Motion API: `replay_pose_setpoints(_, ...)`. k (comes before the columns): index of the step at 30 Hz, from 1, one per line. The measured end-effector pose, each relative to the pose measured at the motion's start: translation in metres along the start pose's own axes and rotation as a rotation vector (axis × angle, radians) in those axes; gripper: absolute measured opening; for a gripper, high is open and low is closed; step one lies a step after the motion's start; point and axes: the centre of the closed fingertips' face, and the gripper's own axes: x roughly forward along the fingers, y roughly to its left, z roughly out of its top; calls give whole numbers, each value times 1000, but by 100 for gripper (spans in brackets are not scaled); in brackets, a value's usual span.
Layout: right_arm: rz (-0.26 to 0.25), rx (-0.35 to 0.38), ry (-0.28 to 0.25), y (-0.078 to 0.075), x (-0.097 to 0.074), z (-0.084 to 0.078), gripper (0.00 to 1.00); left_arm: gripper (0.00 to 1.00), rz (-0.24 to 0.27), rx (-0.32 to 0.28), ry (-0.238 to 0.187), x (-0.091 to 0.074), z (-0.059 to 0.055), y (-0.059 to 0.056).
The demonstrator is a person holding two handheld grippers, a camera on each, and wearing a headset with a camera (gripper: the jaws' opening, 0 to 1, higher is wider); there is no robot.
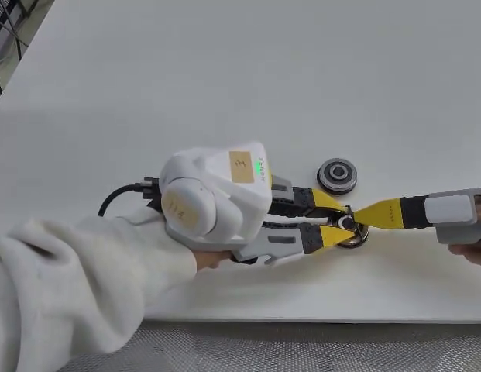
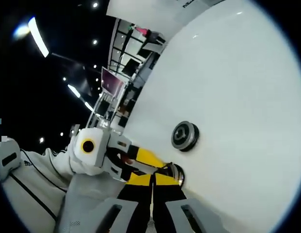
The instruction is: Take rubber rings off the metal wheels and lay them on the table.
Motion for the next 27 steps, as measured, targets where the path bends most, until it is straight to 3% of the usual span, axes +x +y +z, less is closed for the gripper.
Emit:
replay_pose_setpoints(1,36,68,-18,10,1,4,0,12,1,-1,0,0,0,0)
replay_pose_setpoints(2,-54,-4,32,-5,1,-2,0,12,2,-2,0,0,0,0)
replay_pose_setpoints(3,-76,-101,41,-10,1,-1,0,12,2,-1,0,0,0,0)
replay_pose_setpoints(4,-51,-30,33,-5,2,-2,0,12,3,-3,1,0,0,0)
replay_pose_setpoints(5,-47,-13,28,-5,3,-2,0,12,4,-3,1,0,0,0)
replay_pose_setpoints(7,-77,-23,31,-12,0,-3,0,13,6,-8,2,0,0,0)
replay_pose_setpoints(19,-123,-29,34,-22,-4,-4,0,14,-9,-28,12,-1,1,0)
replay_pose_setpoints(23,-129,-41,47,-19,-5,-6,0,13,-38,-38,-19,-5,8,-3)
replay_pose_setpoints(27,-138,-56,46,-17,-7,-4,0,15,-53,-33,-24,-9,14,-4)
